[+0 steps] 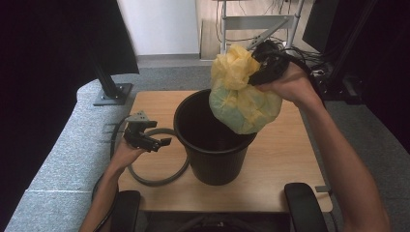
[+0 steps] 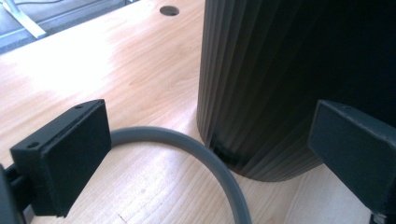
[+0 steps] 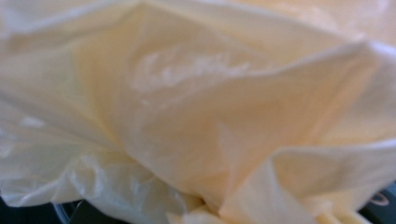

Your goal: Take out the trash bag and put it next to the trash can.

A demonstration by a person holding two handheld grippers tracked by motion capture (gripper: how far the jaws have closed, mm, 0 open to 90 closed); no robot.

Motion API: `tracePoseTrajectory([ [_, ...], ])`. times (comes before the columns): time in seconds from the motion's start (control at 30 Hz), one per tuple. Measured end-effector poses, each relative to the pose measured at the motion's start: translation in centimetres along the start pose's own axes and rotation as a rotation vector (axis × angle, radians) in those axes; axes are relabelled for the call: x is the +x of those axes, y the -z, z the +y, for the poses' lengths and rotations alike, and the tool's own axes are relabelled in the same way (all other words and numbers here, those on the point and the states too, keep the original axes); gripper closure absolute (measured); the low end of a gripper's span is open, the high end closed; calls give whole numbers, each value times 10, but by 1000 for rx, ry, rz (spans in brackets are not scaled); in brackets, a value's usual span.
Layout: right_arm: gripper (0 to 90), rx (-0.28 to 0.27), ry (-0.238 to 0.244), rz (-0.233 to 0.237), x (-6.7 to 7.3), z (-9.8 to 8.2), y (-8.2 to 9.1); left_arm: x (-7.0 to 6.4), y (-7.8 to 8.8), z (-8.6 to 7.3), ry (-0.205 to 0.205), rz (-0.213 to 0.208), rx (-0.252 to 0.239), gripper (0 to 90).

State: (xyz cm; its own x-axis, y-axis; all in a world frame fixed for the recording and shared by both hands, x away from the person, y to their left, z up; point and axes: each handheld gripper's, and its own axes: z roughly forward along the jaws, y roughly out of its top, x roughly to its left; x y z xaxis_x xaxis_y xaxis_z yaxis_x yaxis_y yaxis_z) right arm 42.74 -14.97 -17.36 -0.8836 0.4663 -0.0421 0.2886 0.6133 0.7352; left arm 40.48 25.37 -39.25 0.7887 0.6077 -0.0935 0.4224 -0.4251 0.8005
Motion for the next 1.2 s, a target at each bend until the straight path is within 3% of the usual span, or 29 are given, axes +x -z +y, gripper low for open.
tracePoseTrajectory([
  [0.57, 795, -5, -41, -81, -14, -18, 32, 4, -14, -38, 44, 70, 1, 0],
  [0.9, 795, -14, -78, -118, -24, -40, 44, 5, -27, -57, 82, 53, 24, 0],
  [1.03, 796, -17, -92, -130, -28, -48, 47, 3, -31, -63, 67, 67, 35, 0],
  [1.2, 795, -14, -104, -149, -32, -59, 47, 3, -35, -72, 89, 57, 18, 0],
])
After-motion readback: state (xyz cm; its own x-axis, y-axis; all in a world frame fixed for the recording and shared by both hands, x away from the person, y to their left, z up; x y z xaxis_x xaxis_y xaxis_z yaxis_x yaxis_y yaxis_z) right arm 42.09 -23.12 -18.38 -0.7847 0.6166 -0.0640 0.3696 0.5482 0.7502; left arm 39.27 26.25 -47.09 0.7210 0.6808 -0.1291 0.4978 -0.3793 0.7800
